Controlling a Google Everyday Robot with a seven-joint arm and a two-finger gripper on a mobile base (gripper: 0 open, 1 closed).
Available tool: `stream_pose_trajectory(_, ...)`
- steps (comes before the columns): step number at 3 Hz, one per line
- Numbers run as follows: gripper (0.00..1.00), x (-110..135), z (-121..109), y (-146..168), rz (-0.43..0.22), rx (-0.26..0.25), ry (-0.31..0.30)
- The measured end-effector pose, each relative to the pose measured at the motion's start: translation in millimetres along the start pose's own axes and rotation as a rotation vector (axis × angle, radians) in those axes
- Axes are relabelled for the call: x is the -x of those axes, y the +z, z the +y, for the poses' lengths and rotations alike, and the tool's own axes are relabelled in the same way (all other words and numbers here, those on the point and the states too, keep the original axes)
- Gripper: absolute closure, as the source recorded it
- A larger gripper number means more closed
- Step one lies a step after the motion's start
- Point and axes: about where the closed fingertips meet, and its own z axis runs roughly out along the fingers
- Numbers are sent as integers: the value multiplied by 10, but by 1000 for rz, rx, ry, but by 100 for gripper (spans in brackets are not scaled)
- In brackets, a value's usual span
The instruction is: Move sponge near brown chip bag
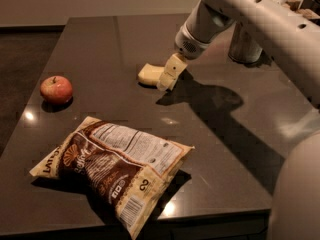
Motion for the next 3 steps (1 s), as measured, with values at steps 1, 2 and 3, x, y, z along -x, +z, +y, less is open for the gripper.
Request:
stream_pose_trajectory(1, 25, 30, 56, 113, 4, 33, -10)
stream_pose_trajectory(2, 47, 48, 109, 197, 20, 58, -26)
stream_pose_trajectory(3, 72, 87, 134, 71, 28, 60, -58)
